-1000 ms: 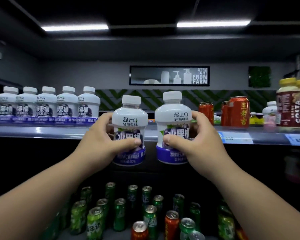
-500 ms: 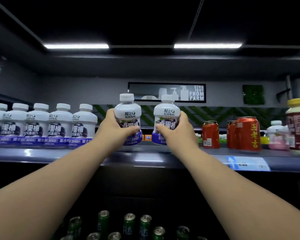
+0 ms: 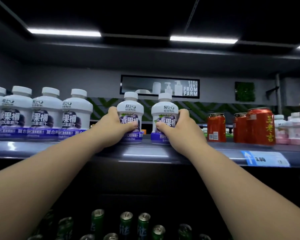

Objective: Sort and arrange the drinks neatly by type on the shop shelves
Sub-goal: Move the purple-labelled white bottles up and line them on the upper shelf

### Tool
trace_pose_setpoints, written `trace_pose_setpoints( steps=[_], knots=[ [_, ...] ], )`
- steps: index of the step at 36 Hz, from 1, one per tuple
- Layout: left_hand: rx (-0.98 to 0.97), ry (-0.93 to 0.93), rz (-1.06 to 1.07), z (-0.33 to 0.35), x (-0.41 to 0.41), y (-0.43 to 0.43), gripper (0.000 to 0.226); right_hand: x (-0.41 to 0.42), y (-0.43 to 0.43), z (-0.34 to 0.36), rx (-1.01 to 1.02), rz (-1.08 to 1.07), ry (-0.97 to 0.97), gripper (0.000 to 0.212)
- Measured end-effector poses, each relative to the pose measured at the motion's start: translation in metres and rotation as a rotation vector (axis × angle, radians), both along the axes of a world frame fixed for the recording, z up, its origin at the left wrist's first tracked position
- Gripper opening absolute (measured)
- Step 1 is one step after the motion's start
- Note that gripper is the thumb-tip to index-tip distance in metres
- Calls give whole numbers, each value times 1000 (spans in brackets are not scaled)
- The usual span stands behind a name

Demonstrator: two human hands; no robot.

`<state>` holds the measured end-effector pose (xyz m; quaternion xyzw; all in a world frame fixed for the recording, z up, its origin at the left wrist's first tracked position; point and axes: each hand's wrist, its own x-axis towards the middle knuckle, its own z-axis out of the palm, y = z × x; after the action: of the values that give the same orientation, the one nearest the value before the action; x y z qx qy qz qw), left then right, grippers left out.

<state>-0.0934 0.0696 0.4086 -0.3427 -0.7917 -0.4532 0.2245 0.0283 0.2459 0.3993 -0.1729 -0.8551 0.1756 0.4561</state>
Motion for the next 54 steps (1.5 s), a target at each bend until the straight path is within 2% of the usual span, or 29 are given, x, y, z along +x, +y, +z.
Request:
trace_pose_setpoints(
  steps=[4,8,12,14,18,22,26,30,34,39,54],
  knots=[
    [-94,105,97,-3,-2,-17,63,1,-4,-1,21,-20,8,69],
    [-83,200,216,-15,-4,-24,70,1,-5,-1,3,-21,19,67],
    [-95,249,307,-23,0,-18,100,5,-11,-4,-3,-37,7,69],
    [-82,266,313,-24,1,-19,106,7,-14,-3,-11,-46,-6,69],
    [-51,300,322,-24,1,-20,103,4,-27,8,-62,-66,-24,73],
    [-29,294,323,-25,1,-20,99,-18,-54,12,1,-137,-50,78],
    [23,267,334,-25,-2,-21,93,-36,-65,-2,47,-113,-4,64],
    [50,278,332,-27,-5,-21,99,-39,-62,-4,70,-114,7,62],
    [89,327,325,-29,-4,-20,105,-37,-61,-7,88,-122,6,66],
    [96,368,327,-29,-4,-20,98,-38,-61,-9,127,-155,11,74],
    [154,356,336,-31,-5,-24,89,-37,-62,-13,194,-144,-8,79]
  ],
)
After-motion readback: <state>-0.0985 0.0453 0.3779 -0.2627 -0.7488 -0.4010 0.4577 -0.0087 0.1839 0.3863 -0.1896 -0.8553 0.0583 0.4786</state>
